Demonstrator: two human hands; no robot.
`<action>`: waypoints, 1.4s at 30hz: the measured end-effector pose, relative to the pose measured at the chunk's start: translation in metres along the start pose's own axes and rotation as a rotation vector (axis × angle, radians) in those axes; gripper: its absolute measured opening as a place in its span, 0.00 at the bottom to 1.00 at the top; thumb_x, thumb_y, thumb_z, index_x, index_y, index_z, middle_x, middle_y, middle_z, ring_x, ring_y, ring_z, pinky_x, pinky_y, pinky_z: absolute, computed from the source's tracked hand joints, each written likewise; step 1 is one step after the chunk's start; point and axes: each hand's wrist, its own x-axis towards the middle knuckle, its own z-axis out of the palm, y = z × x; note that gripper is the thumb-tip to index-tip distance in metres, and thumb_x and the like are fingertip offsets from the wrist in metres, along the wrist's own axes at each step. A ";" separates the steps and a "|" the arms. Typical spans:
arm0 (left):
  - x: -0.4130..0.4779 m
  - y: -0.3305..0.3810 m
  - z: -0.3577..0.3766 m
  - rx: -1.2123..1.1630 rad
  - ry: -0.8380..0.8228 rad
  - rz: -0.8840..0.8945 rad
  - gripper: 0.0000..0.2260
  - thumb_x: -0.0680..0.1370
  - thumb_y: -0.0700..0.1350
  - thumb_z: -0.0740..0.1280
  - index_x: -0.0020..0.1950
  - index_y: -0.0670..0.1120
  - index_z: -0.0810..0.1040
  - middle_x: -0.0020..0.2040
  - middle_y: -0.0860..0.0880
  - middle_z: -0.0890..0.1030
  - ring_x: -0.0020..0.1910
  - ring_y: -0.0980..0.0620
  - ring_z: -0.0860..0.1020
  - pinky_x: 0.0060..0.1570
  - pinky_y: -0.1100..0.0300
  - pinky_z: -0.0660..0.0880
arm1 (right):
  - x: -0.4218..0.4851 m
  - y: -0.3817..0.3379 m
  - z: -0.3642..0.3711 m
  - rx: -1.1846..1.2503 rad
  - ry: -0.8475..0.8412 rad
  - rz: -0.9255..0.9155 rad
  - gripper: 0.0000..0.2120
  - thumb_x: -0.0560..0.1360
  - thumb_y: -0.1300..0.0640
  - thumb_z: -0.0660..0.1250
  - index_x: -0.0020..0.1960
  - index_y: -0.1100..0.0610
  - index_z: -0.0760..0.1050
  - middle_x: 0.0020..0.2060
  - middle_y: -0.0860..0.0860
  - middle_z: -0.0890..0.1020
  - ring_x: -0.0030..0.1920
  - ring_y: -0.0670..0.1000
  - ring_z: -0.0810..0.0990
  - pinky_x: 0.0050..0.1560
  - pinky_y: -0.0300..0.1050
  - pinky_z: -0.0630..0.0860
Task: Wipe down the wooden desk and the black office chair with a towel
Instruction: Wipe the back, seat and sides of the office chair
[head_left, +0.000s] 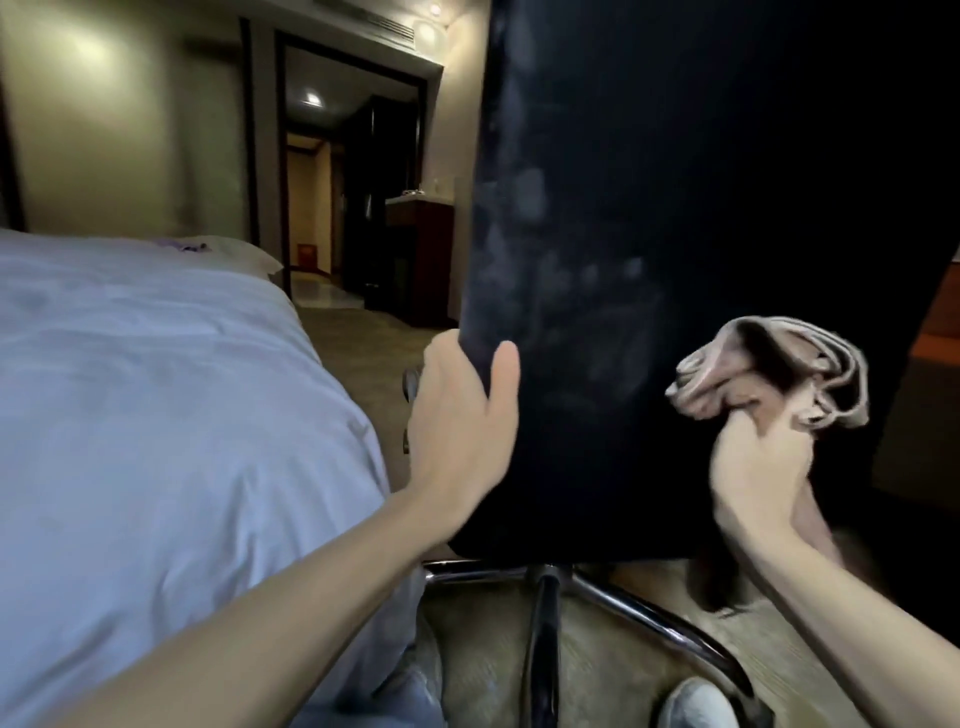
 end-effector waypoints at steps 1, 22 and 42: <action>-0.007 0.004 0.000 0.002 -0.038 0.048 0.09 0.84 0.60 0.59 0.59 0.59 0.65 0.60 0.53 0.76 0.56 0.53 0.77 0.52 0.52 0.75 | -0.020 -0.014 0.018 0.059 0.126 0.084 0.29 0.71 0.58 0.55 0.72 0.58 0.70 0.69 0.62 0.76 0.72 0.61 0.72 0.73 0.39 0.61; -0.008 0.075 0.048 0.048 -0.352 0.403 0.14 0.86 0.58 0.55 0.43 0.52 0.63 0.33 0.51 0.74 0.39 0.41 0.75 0.39 0.48 0.69 | -0.077 0.001 -0.039 0.044 -0.245 -0.161 0.17 0.73 0.54 0.63 0.57 0.43 0.82 0.60 0.46 0.84 0.64 0.48 0.80 0.65 0.43 0.73; -0.001 0.088 0.142 -0.759 -1.331 -0.164 0.33 0.81 0.71 0.50 0.83 0.57 0.61 0.77 0.59 0.72 0.70 0.64 0.73 0.72 0.49 0.70 | -0.076 0.065 -0.089 -0.330 -0.027 0.055 0.28 0.76 0.41 0.59 0.56 0.62 0.83 0.47 0.61 0.82 0.53 0.55 0.80 0.60 0.57 0.76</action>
